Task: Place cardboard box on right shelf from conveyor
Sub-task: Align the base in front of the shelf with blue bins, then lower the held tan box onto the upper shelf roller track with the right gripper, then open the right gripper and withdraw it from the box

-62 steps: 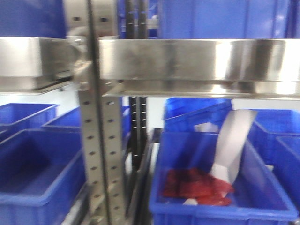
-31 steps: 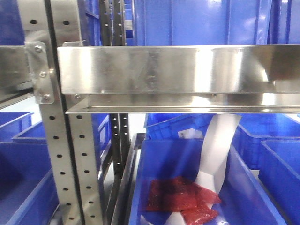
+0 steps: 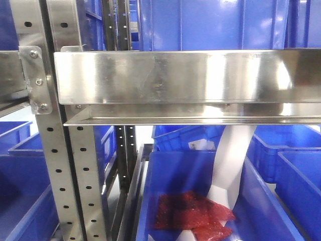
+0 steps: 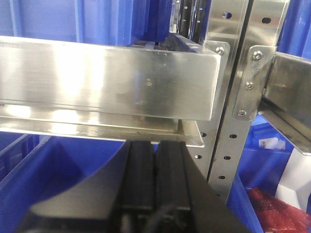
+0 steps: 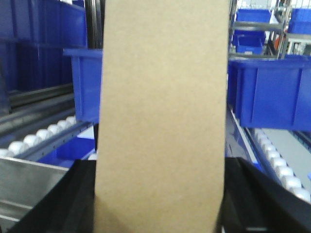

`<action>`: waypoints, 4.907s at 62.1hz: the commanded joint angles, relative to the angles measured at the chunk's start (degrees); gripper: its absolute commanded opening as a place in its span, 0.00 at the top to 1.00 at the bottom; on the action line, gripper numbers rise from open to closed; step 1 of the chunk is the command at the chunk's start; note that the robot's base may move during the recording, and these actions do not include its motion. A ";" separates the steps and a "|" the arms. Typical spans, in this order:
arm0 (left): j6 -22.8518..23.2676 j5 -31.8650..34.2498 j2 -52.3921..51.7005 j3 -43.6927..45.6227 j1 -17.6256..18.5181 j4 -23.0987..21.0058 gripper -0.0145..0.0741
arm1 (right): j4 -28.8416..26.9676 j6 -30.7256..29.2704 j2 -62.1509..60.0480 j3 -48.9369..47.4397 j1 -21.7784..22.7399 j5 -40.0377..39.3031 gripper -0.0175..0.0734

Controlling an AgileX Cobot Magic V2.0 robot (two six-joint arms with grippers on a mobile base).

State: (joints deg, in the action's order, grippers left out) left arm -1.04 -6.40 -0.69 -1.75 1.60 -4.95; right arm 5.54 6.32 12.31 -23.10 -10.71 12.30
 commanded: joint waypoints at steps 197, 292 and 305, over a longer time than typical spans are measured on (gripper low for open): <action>0.16 4.72 -0.28 0.16 0.24 -0.26 0.97 | 78.36 9.48 62.07 -30.50 -2.16 -16.67 0.14; 0.16 4.72 -0.28 0.16 0.24 -0.26 0.97 | 0.57 11.11 24.26 4.20 12.44 -25.48 0.78; 0.16 4.72 -0.28 0.16 0.24 -0.26 0.97 | 1.33 11.11 9.29 13.55 12.44 -22.33 0.78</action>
State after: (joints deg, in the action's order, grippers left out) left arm -1.04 -6.40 -0.69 -1.75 1.60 -4.95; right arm 6.89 17.36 26.49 -10.45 1.33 -6.65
